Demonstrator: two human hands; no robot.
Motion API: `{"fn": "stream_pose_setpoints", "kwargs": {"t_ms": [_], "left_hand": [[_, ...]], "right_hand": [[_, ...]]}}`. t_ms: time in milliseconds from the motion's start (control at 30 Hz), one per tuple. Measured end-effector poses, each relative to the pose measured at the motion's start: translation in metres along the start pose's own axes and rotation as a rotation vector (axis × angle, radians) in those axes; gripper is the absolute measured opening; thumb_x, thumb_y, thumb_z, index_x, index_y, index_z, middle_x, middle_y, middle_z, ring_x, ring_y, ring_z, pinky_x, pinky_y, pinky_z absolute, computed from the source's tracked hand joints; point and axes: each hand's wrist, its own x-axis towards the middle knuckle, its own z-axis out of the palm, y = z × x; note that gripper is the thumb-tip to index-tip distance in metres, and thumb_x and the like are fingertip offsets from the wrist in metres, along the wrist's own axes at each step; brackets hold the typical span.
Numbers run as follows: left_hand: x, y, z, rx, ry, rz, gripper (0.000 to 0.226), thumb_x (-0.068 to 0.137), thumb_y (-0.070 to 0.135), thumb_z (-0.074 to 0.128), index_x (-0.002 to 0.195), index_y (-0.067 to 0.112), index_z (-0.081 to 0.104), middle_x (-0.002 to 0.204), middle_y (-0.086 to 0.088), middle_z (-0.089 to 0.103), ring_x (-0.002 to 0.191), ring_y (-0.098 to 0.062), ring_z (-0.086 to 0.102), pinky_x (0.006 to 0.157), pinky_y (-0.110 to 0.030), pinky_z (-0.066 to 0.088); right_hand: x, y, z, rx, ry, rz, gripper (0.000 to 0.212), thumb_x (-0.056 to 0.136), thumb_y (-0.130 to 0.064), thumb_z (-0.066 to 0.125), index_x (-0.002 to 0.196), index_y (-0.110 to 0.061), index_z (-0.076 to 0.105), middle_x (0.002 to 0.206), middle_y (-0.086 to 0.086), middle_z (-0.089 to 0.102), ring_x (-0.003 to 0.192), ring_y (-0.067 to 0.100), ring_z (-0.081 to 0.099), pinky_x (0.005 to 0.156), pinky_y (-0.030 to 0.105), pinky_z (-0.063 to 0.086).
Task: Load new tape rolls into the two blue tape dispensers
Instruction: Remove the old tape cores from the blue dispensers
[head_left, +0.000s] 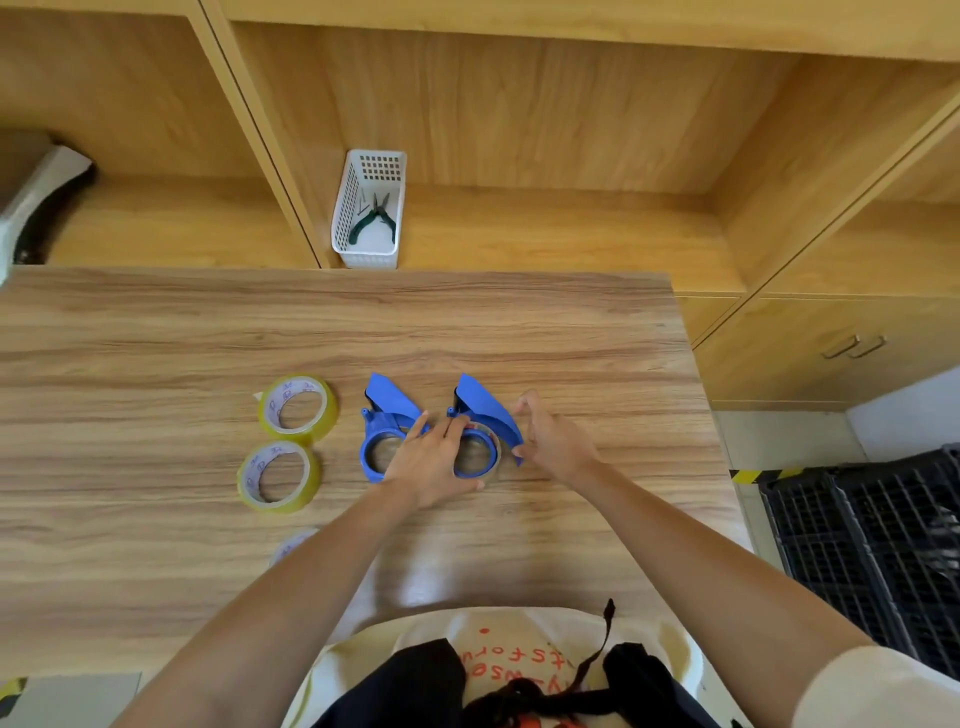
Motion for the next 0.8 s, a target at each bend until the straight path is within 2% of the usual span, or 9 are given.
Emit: {"fn": "stream_pose_setpoints", "kwargs": {"t_ms": [133,267,367,467,567,667,800], "left_hand": [[-0.008,0.006,-0.002,-0.079,0.019,-0.022,0.092,0.076,0.062,0.066,0.145,0.014,0.029,0.147,-0.005,0.045,0.141,-0.023,0.035,0.122,-0.037,0.004],[-0.017,0.014,-0.009,-0.125,-0.013,-0.059,0.092,0.079,0.049,0.072,0.148,0.012,0.025,0.154,-0.009,0.034,0.145,-0.031,0.024,0.12,-0.038,0.011],[-0.017,0.018,-0.009,-0.118,-0.004,-0.066,0.093,0.078,0.045,0.075,0.148,0.01,0.024,0.153,-0.01,0.035,0.142,-0.028,0.028,0.119,-0.038,0.016],[-0.017,0.02,-0.009,-0.098,-0.033,-0.079,0.095,0.078,0.045,0.074,0.15,0.01,0.022,0.154,-0.01,0.032,0.143,-0.028,0.027,0.12,-0.04,0.015],[-0.017,0.022,-0.009,-0.038,-0.016,-0.07,0.096,0.077,0.053,0.072,0.149,0.012,0.022,0.152,-0.009,0.038,0.141,-0.024,0.032,0.121,-0.042,0.012],[-0.014,0.023,-0.013,-0.099,0.008,-0.059,0.096,0.074,0.049,0.076,0.148,0.013,0.026,0.148,-0.009,0.042,0.137,-0.028,0.038,0.117,-0.041,0.024],[-0.016,0.023,-0.021,-0.181,0.088,-0.022,0.095,0.069,0.049,0.079,0.144,0.015,0.031,0.141,-0.004,0.048,0.128,-0.028,0.046,0.109,-0.041,0.036]], "right_hand": [[-0.006,-0.007,0.002,-0.068,0.03,-0.032,0.04,0.087,-0.02,0.063,0.115,-0.024,0.034,0.077,0.002,0.061,0.077,0.03,0.064,0.063,0.037,0.047],[-0.015,-0.021,0.0,-0.139,0.036,-0.058,0.033,0.09,-0.019,0.062,0.114,-0.02,0.039,0.082,0.002,0.059,0.077,0.029,0.061,0.062,0.034,0.041],[-0.019,-0.025,0.002,-0.168,0.006,-0.038,0.031,0.089,-0.013,0.061,0.115,-0.019,0.045,0.104,0.003,0.058,0.088,0.025,0.058,0.068,0.035,0.041],[-0.022,-0.024,0.009,-0.185,0.015,-0.027,0.036,0.089,-0.007,0.06,0.121,-0.02,0.049,0.124,0.006,0.047,0.111,0.027,0.053,0.076,0.037,0.045],[-0.024,-0.021,0.015,-0.177,0.016,0.012,0.044,0.09,-0.004,0.056,0.13,-0.02,0.048,0.133,0.005,0.04,0.119,0.026,0.049,0.084,0.039,0.049],[-0.026,-0.019,0.02,-0.157,-0.019,0.028,0.048,0.089,-0.004,0.054,0.134,-0.016,0.045,0.136,0.006,0.039,0.122,0.03,0.05,0.095,0.048,0.047],[-0.028,-0.021,0.022,-0.151,-0.011,0.049,0.047,0.089,-0.007,0.053,0.135,-0.011,0.044,0.135,0.011,0.039,0.12,0.035,0.051,0.096,0.05,0.047]]}}
